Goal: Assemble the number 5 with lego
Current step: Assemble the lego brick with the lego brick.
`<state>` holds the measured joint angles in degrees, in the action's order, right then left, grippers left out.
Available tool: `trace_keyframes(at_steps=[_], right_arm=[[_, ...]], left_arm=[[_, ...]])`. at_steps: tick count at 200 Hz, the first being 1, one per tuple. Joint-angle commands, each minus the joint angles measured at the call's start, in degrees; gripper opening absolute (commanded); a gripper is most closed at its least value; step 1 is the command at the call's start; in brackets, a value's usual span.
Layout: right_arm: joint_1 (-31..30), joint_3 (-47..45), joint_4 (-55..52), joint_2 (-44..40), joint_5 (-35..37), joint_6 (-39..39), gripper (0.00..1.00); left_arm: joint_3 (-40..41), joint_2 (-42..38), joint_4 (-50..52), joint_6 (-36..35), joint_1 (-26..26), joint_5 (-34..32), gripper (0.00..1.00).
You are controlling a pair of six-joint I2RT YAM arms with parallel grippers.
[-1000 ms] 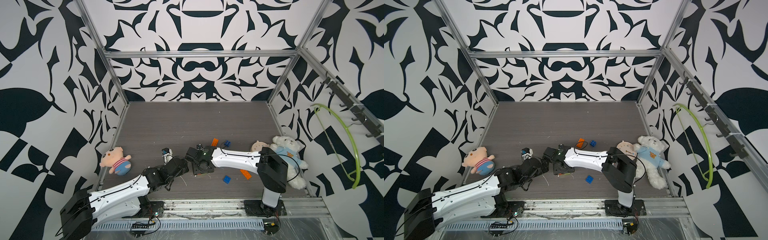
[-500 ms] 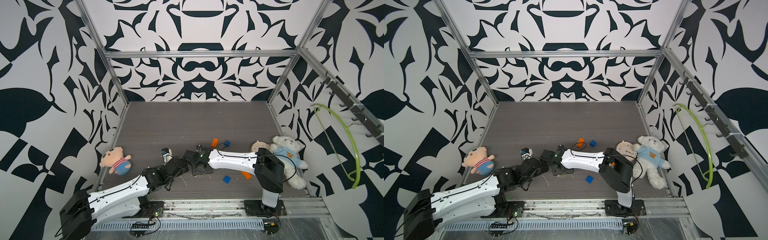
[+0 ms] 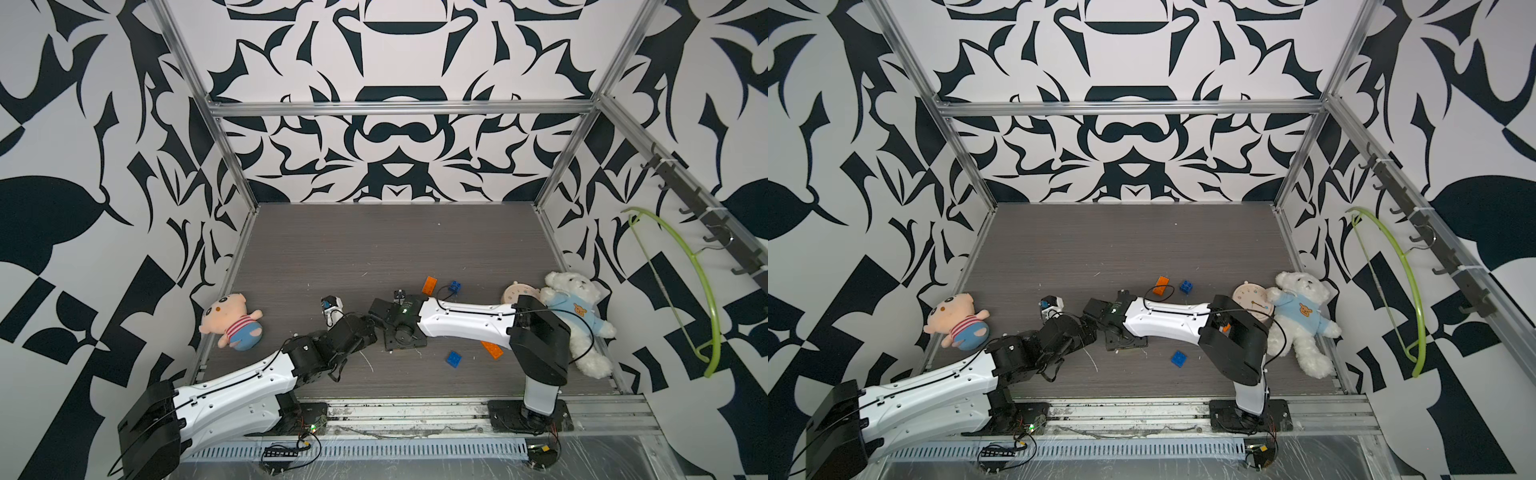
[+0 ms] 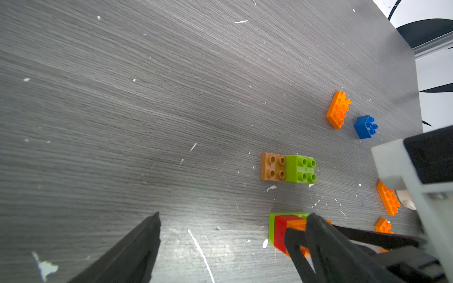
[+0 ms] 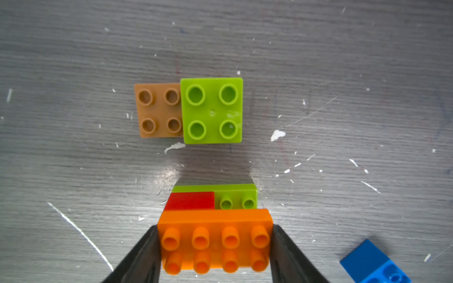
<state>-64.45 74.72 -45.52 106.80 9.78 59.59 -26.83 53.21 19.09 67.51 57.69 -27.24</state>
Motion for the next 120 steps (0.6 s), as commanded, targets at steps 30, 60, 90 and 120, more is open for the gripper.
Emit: trace_keyframes(at_steps=[30, 60, 90, 120], right_arm=[[0.5, -2.8, -1.2, 3.9, -2.5, -0.7, 0.48], [0.8, -2.8, -1.3, 3.5, -2.4, -1.0, 0.49], [0.9, -2.4, -1.3, 3.4, -2.7, -1.5, 0.50], [0.9, -1.3, -1.0, 1.9, -2.7, -2.4, 0.55]], left_arm=[[0.5, 0.0, 1.4, -0.1, -0.3, -0.7, 0.99], [0.4, 0.1, 1.4, -0.2, -0.3, -0.7, 0.99], [0.1, 0.3, 1.4, -0.2, -0.3, -0.6, 0.99], [-0.4, 0.5, 1.5, -0.5, -0.3, -0.8, 0.99]])
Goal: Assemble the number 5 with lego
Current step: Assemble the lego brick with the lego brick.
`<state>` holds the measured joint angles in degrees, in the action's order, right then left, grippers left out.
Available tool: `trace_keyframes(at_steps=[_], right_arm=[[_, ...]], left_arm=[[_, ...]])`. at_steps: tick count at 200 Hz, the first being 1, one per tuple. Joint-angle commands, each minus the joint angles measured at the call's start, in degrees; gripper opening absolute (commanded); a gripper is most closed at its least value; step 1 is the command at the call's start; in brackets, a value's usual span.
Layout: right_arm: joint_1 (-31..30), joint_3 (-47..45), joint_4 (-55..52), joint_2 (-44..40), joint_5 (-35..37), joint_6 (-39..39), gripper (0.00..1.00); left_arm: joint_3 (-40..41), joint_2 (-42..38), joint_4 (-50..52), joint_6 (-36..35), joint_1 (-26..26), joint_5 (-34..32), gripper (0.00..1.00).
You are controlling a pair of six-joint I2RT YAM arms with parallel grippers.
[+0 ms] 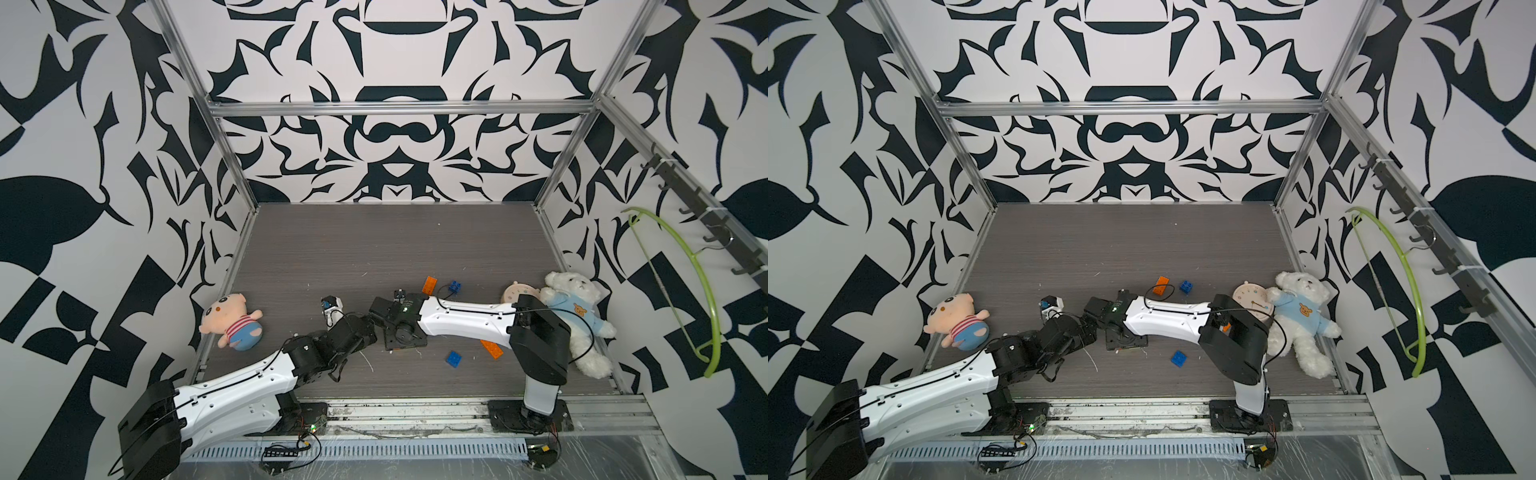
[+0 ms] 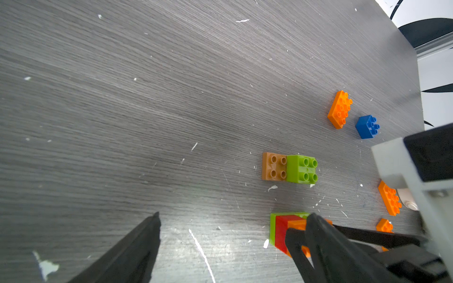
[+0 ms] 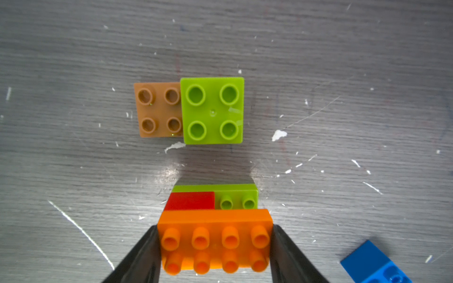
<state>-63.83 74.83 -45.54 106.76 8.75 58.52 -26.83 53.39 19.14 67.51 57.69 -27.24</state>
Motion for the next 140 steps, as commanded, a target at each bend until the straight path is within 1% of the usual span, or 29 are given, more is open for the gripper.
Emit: trace_keyframes(at_steps=[1, 50, 100, 140], right_arm=[[0.3, -1.4, -1.0, 1.9, -1.6, -1.5, 0.56], [0.5, -0.1, -0.7, -1.6, -0.7, -2.9, 0.65], [0.6, -1.5, 0.0, -5.0, 0.0, -3.1, 0.74], [1.0, -3.1, 0.6, -7.8, 1.0, -3.2, 0.77]], left_arm=[[-0.4, 0.3, 1.4, -0.5, -0.3, -0.8, 0.99], [-1.3, 0.4, 2.0, -1.1, -0.3, -1.0, 0.99], [-1.8, 1.1, 1.0, -2.4, -0.3, -0.3, 0.99], [-2.6, 2.8, -0.6, -4.0, -0.3, 1.6, 0.99]])
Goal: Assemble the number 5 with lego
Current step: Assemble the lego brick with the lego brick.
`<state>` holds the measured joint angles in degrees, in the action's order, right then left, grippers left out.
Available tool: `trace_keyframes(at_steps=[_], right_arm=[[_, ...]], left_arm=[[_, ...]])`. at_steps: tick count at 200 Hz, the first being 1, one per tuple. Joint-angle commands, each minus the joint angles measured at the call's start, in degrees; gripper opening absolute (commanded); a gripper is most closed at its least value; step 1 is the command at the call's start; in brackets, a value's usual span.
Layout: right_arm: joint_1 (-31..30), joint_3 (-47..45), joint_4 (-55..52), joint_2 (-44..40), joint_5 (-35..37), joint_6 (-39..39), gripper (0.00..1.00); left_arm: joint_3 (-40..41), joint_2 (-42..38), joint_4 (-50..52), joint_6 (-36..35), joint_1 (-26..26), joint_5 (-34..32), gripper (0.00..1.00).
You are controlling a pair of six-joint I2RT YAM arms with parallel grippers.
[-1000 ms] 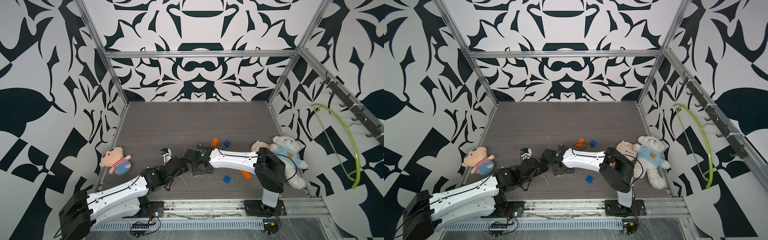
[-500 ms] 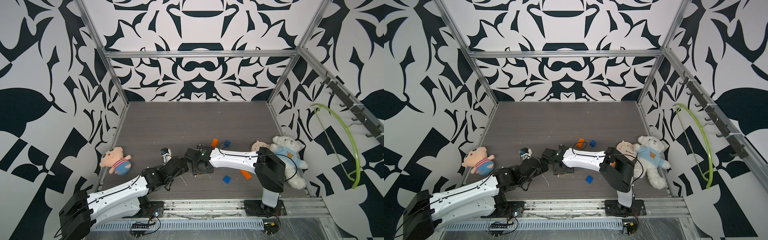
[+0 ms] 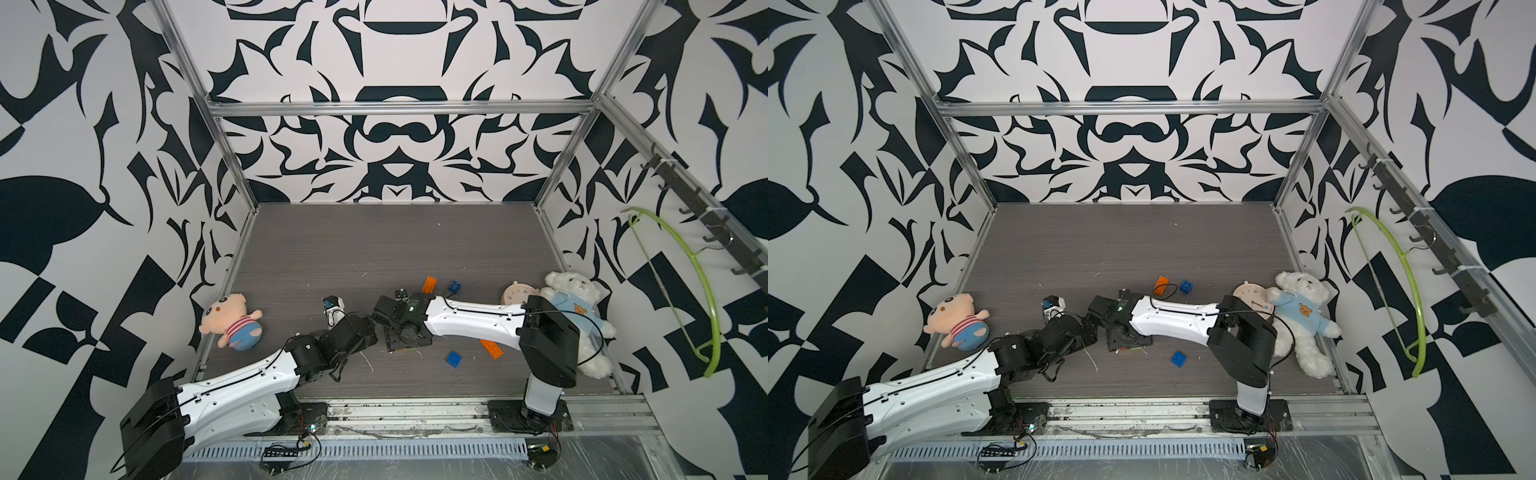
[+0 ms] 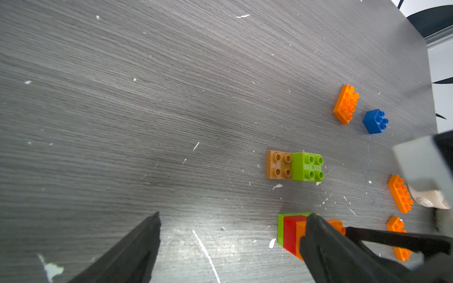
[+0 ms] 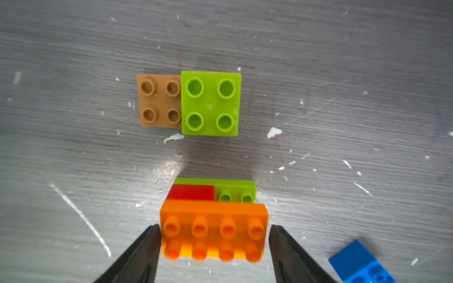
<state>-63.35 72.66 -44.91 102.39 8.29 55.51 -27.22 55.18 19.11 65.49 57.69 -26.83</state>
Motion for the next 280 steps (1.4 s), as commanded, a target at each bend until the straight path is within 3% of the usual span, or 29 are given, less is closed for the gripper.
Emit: trace_keyframes(at_steps=[1, 137, 280], right_arm=[[0.5, -1.0, 0.1, -3.5, 1.4, -0.2, 0.77], [2.3, -4.0, 0.8, -2.9, 1.0, 0.1, 0.77], [-0.1, -6.2, -4.6, 4.9, 0.9, 0.4, 0.76]], left_arm=[[-2.2, 1.1, -0.6, -2.0, -0.3, 1.2, 0.99], [-3.6, 4.4, -1.5, -2.8, -0.2, 2.9, 0.99], [-2.7, 4.0, -0.6, -1.6, -0.3, 1.8, 0.99]])
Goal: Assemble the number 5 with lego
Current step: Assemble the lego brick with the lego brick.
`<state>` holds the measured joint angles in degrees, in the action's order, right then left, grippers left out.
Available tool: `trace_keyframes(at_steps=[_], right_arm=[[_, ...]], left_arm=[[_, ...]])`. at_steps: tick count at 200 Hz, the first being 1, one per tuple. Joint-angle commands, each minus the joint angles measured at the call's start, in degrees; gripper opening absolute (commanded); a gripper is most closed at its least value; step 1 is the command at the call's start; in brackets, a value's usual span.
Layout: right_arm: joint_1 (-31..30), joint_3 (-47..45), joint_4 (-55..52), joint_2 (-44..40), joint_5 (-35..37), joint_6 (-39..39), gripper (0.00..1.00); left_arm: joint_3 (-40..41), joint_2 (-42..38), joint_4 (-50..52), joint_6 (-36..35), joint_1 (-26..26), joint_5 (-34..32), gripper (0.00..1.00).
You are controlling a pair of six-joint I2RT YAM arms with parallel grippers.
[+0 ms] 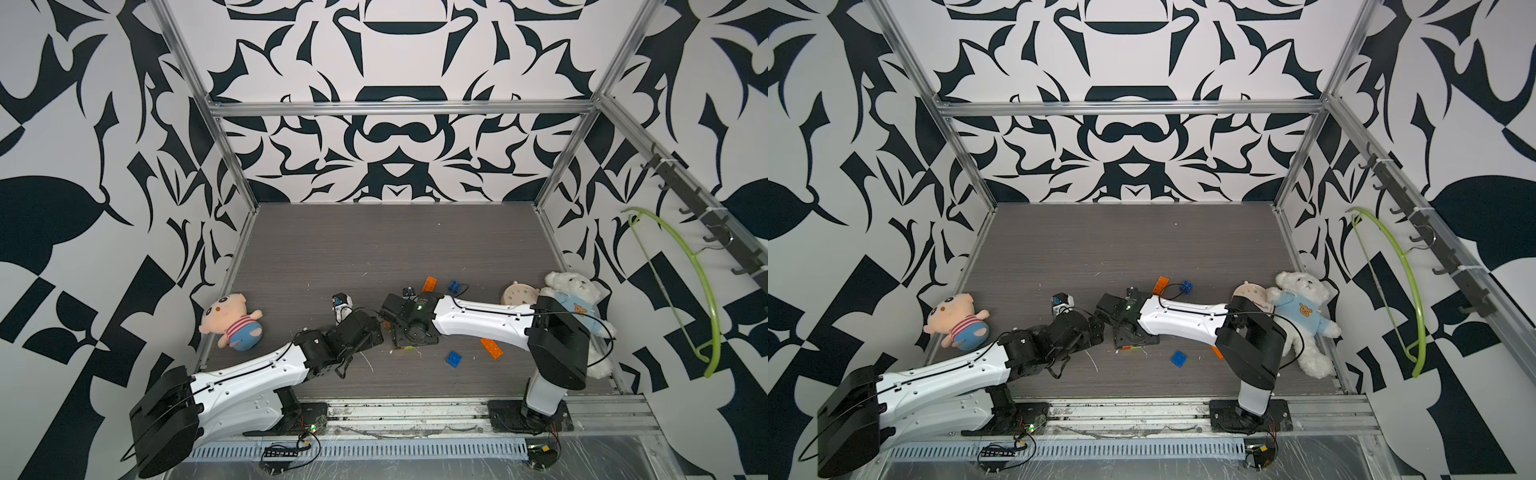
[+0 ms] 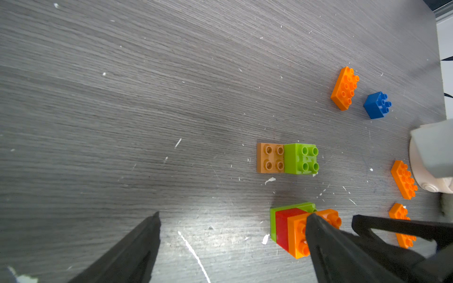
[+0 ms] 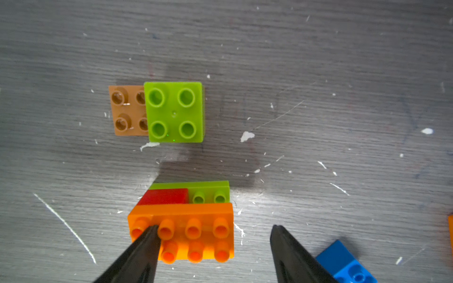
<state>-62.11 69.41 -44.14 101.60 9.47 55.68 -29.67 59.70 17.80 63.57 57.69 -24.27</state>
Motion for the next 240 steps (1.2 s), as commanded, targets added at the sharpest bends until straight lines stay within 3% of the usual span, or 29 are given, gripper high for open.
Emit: trace_keyframes(at_steps=[1, 131, 240], right_arm=[[-1.3, -3.0, -5.4, 5.8, -0.3, 0.2, 0.76], [-1.2, 0.8, -3.9, -0.9, 2.9, -0.9, 0.77], [-1.1, -1.5, 1.1, -6.3, 2.2, -1.8, 0.77]], left_arm=[[-0.3, -0.5, 0.7, 0.3, -0.3, -0.8, 0.99], [0.6, -4.9, 3.5, 2.1, -0.3, -4.1, 0.99], [1.6, -7.0, 3.4, 2.8, -0.3, -4.4, 0.99]])
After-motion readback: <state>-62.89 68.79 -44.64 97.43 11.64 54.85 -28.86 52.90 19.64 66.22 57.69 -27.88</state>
